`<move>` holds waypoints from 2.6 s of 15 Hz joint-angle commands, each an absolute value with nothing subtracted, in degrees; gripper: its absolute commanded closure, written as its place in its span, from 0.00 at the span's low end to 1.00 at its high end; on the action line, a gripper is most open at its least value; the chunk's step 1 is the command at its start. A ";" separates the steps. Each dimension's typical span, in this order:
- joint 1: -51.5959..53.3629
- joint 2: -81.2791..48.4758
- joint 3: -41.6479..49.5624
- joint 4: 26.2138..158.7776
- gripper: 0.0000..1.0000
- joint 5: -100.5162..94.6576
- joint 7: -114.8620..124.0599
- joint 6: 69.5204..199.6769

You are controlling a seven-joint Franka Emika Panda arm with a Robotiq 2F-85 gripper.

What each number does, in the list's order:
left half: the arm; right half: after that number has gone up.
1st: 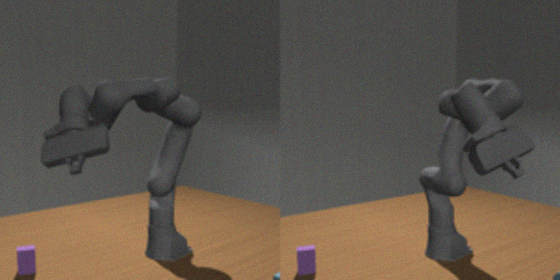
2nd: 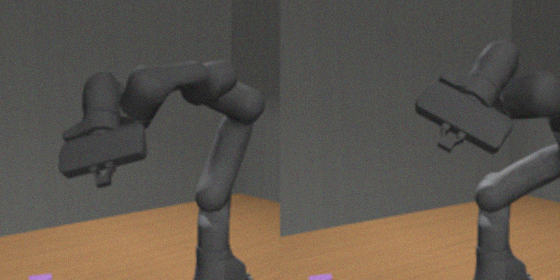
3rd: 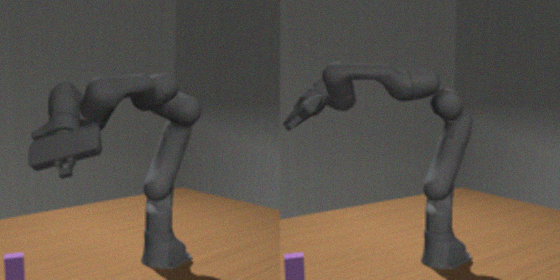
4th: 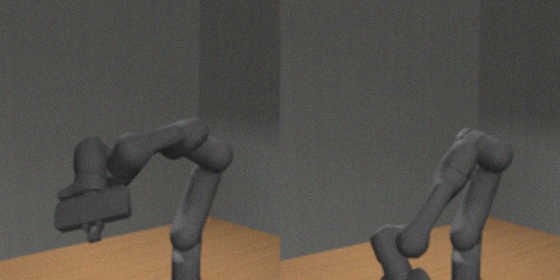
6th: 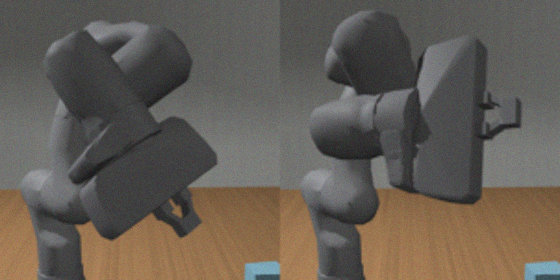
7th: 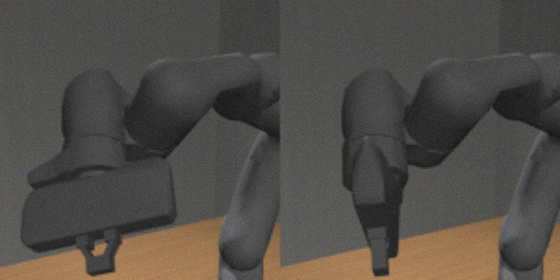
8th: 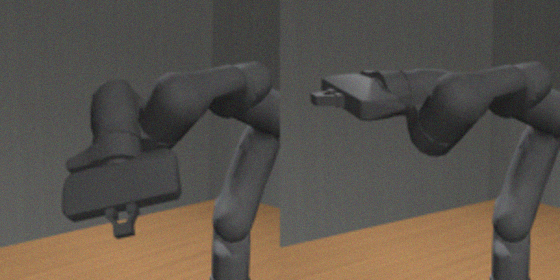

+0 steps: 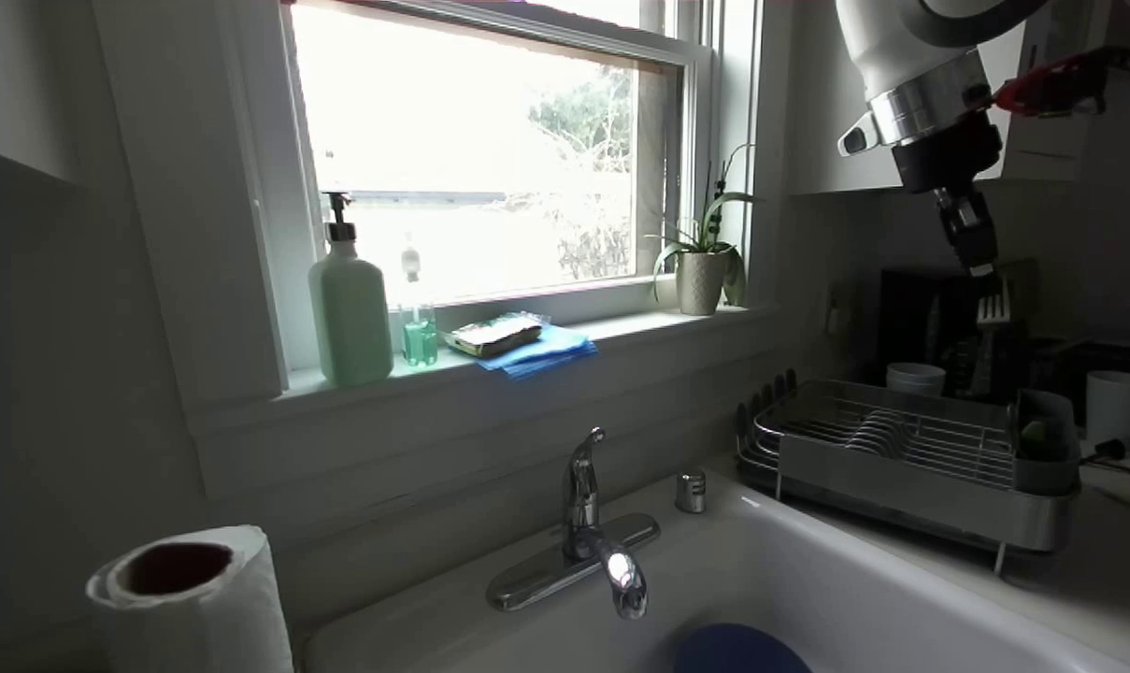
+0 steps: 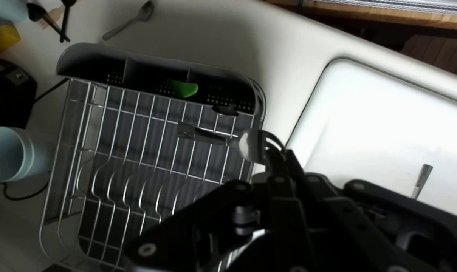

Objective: Pick up the blue bowl from the dish rack and put it in the sink, pick up the silver fork from the dish rack and put it in the blue bowl, close the tap

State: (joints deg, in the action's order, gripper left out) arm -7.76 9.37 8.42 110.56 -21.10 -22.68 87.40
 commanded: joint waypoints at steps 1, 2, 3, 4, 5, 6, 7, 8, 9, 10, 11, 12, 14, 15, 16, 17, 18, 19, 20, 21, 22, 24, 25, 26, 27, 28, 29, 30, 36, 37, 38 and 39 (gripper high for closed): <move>-5.14 11.86 6.45 110.52 0.99 -21.31 -24.17 85.95; -4.41 12.23 6.01 111.04 0.99 -20.91 -24.76 86.50; -3.71 12.42 5.58 111.68 0.99 -20.92 -25.24 87.27; -2.95 13.10 5.04 113.35 0.99 -21.15 -24.88 89.13; -2.24 13.34 4.60 114.69 0.99 -20.96 -24.90 90.28; -1.50 13.52 4.13 116.19 0.99 -20.82 -24.99 91.86; -0.89 13.87 3.78 117.72 0.99 -20.59 -25.08 93.71; -0.29 14.00 3.42 119.42 0.99 -20.49 -24.97 96.17; 0.33 14.16 3.11 121.04 0.99 -20.66 -26.24 98.36; 0.72 14.04 2.81 122.61 0.99 -20.79 -25.73 101.08; 0.80 13.13 2.87 122.73 0.99 -19.91 -25.60 102.03; 0.40 11.51 2.63 119.60 0.98 -20.77 -24.28 98.88; 0.73 11.47 2.46 121.35 0.98 -20.74 -24.29 100.78; 0.72 11.48 2.47 121.53 0.98 -20.74 -24.29 100.93; 0.71 11.52 2.50 121.53 0.98 -20.74 -24.32 100.94; 0.71 11.56 2.50 121.53 0.98 -20.74 -24.33 100.95; 0.72 11.57 2.50 121.53 0.98 -20.74 -24.34 100.95; 0.71 11.58 2.50 121.53 0.98 -20.74 -24.35 100.96; 1.16 10.30 2.14 121.23 0.99 -20.82 -25.35 100.65; 1.78 9.09 1.54 121.22 0.99 -20.84 -26.33 100.34; 2.19 8.22 0.86 121.37 0.99 -21.22 -26.75 99.89; 3.20 6.18 -0.81 121.52 0.99 -21.97 -27.16 98.83; 3.74 4.99 -1.68 121.81 0.99 -22.19 -27.01 98.58; 4.18 3.73 -2.41 121.74 0.99 -22.54 -26.91 98.64; 4.61 2.17 -3.12 121.16 0.99 -22.86 -27.02 98.27; 4.91 0.81 -3.69 121.52 0.99 -23.38 -27.06 98.91; 5.13 -0.64 -4.13 121.27 0.99 -23.53 -27.60 99.02; 5.25 -2.36 -4.48 120.85 0.99 -24.33 -27.29 99.35; 4.52 -10.49 -4.74 118.83 0.99 -28.10 -28.88 104.45; 4.35 -12.19 -4.70 118.29 0.99 -27.73 -28.92 105.36; 4.23 -13.72 -4.69 117.26 0.99 -27.37 -29.04 105.72; 4.01 -15.12 -4.67 116.52 0.99 -26.98 -29.52 106.62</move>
